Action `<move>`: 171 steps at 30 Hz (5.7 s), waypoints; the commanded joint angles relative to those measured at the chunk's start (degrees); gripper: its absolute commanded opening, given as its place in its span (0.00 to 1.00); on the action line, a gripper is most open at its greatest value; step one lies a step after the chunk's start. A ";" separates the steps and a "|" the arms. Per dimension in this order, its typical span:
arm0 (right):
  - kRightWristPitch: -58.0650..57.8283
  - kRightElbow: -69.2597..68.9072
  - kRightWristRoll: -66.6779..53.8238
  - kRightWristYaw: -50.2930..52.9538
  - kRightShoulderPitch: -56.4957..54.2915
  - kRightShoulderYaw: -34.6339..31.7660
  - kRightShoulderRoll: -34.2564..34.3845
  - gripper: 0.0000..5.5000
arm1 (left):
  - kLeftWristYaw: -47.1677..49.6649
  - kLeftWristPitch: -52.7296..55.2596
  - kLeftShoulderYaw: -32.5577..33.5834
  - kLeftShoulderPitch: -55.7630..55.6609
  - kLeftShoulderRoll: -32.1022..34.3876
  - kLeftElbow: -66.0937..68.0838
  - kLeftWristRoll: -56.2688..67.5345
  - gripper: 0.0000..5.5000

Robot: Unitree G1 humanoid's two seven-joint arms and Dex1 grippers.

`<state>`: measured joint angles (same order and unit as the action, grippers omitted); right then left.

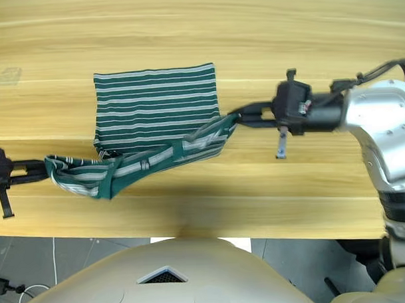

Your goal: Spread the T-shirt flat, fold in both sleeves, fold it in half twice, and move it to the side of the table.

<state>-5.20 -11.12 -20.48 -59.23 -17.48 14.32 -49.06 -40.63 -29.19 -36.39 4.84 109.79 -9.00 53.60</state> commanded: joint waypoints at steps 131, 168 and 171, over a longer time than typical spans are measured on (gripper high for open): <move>72.66 31.98 41.38 27.68 5.35 -10.06 2.04 0.27 | 15.08 -7.33 51.68 21.25 -71.98 -11.18 -76.13 0.76; 91.28 39.53 60.55 39.59 8.45 12.56 -4.08 0.27 | 18.27 -27.12 30.06 26.62 -63.51 -6.50 -103.53 0.76; 90.56 38.86 59.60 38.87 8.18 13.77 -3.93 0.27 | 18.04 -26.68 29.02 26.05 -62.39 -5.69 -103.51 0.76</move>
<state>86.34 28.38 40.09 -19.29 -8.73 27.34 -53.25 -20.57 -57.20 -5.99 30.61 45.13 -16.78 -46.71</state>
